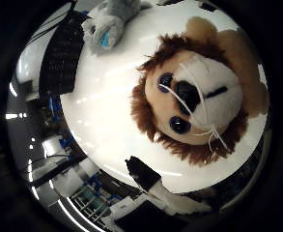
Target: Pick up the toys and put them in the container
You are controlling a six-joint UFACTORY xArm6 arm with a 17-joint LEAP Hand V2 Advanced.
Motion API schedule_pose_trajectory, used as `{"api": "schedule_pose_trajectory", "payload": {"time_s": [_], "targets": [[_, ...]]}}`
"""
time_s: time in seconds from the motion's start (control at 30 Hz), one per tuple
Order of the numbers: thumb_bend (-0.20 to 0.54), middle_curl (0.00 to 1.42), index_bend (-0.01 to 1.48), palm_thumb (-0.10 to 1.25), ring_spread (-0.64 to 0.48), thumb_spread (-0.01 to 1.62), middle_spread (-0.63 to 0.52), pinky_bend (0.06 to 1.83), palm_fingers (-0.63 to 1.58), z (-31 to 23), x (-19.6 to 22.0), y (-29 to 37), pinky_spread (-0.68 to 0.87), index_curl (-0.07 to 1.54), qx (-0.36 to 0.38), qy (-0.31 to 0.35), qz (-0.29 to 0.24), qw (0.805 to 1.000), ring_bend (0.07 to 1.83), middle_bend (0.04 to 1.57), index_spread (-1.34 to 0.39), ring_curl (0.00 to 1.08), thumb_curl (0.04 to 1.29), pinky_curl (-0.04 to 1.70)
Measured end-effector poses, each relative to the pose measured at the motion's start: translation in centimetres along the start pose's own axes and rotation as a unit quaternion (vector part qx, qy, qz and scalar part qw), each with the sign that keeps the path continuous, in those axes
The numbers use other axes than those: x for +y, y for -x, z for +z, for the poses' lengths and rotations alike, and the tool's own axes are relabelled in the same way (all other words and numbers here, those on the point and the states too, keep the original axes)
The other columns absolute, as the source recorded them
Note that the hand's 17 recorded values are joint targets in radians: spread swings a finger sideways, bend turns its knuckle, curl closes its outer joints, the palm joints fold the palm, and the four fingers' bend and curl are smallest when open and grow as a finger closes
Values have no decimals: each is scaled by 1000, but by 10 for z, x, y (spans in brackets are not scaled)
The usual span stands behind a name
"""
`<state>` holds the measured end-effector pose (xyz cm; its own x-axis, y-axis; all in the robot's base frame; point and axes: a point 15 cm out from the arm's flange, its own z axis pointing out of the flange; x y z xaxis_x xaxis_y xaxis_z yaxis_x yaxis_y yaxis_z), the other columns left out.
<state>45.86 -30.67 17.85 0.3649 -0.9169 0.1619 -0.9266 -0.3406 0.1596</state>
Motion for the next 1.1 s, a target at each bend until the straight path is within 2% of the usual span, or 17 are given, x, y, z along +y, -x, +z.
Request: {"api": "schedule_pose_trajectory", "payload": {"time_s": [0.17, 0.3, 0.37, 0.47, 0.57, 0.63, 0.67, 0.73, 0.9, 0.97, 1.1], "targets": [[-25, 335, 147, 454, 155, 945, -19, 398, 182, 1, 1, 0, 374, 257, 0, 2, -1, 1000, 337, 227, -385, 270, 299, 296], [-26, 361, 138, 487, 14, 952, -127, 406, 388, 1, 3, -2, 277, 240, 0, 2, 0, 1000, 484, 321, -380, 293, 302, 289], [-21, 389, 150, 512, -97, 957, -200, 424, 598, 1, 5, -3, 144, 236, 0, 3, 2, 1000, 620, 412, -378, 317, 307, 279], [-20, 437, 171, 566, -260, 967, -296, 597, 914, 2, 9, -3, -192, 243, -2, 8, 2, 1000, 814, 513, -403, 381, 314, 301], [-15, 505, 222, 625, -311, 972, -329, 794, 1226, -2, 13, -7, -475, 285, -1, 13, 3, 1000, 905, 639, -422, 431, 324, 351], [-12, 563, 327, 675, -301, 976, -311, 870, 1319, -5, 15, -6, -544, 355, -6, 20, 4, 1000, 972, 764, -423, 465, 333, 381], [-15, 583, 385, 690, -293, 980, -299, 897, 1335, -6, 16, -6, -546, 387, -8, 24, 5, 1000, 995, 815, -420, 477, 336, 394], [-14, 638, 617, 741, -272, 985, -252, 1014, 1372, -12, 18, -9, -483, 511, -12, 28, 7, 1000, 1089, 952, -382, 516, 350, 456], [1, 732, 941, 900, -240, 995, -199, 1258, 1230, -24, 28, -7, -330, 704, -31, 47, 12, 998, 1277, 1173, -301, 608, 411, 592], [20, 755, 1002, 985, -239, 992, -189, 1314, 1181, -30, 33, -5, -295, 741, -39, 54, 15, 998, 1315, 1220, -279, 635, 448, 630], [6, 790, 1088, 1077, -230, 992, -170, 1372, 1104, -41, 46, 3, -235, 791, -61, 76, 20, 995, 1355, 1288, -236, 688, 519, 707]]}}
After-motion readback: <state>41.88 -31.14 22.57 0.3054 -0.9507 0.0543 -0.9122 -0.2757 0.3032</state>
